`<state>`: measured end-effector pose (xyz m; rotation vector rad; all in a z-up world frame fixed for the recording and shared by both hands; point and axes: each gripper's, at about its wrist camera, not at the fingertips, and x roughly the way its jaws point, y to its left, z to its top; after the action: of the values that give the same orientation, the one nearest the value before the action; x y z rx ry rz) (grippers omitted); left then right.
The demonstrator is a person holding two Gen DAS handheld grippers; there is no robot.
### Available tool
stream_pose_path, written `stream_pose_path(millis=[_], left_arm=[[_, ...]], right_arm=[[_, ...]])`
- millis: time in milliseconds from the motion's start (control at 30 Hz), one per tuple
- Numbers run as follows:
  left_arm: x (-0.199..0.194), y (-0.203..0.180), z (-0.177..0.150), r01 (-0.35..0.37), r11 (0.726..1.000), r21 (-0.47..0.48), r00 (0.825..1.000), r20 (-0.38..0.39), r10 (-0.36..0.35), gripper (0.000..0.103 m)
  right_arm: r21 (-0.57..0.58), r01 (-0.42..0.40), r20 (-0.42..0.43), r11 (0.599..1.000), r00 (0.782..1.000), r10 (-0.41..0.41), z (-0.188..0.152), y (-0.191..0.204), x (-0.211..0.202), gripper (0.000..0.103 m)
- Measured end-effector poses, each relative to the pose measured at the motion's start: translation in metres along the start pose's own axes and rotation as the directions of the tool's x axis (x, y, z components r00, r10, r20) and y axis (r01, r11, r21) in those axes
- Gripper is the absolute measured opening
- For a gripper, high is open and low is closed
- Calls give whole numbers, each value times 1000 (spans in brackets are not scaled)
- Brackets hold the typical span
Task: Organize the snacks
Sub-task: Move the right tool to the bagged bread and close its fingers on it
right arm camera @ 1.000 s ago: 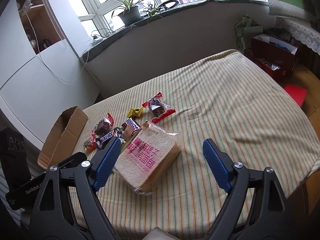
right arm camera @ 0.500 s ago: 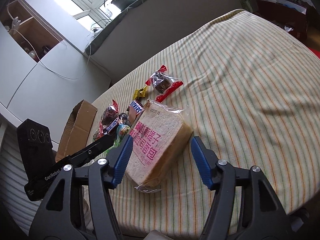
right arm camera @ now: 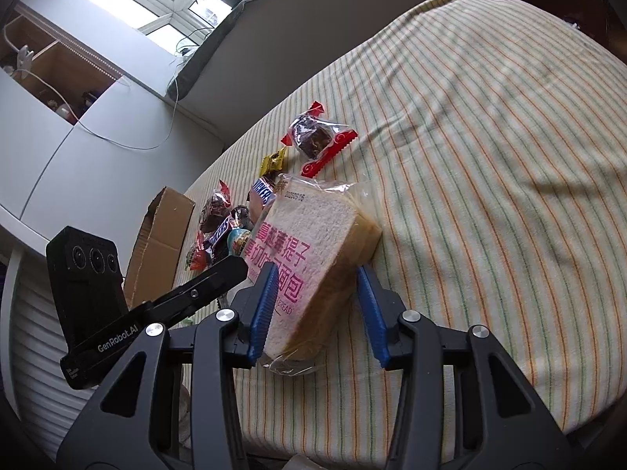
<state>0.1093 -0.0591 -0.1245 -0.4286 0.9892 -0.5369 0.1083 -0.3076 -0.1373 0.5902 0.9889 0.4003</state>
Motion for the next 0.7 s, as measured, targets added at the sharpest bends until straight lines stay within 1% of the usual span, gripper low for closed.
stream_pose_path(millis=[167,300,500,700], left_arm=[[3,-2,-4,-7,1000,23,1000,-15,8,31],[3,0,-3,-6,1000,27,1000,-21,6,31],[2,-4,-4,-10,999,35,1000,-26,11,31],[2,-11,-6,-9,999,44,1000,-28,10,31]], right_arm=[[21,-24,-12,999,1000,24,2,-6,4,44],[30,-43,-19,999,999,44,3,-9,6,41],[25,-36,-18,999,999,37,3,-8,5,40],[-3,-18,-14,1000,1000,18,3,2,3,38]])
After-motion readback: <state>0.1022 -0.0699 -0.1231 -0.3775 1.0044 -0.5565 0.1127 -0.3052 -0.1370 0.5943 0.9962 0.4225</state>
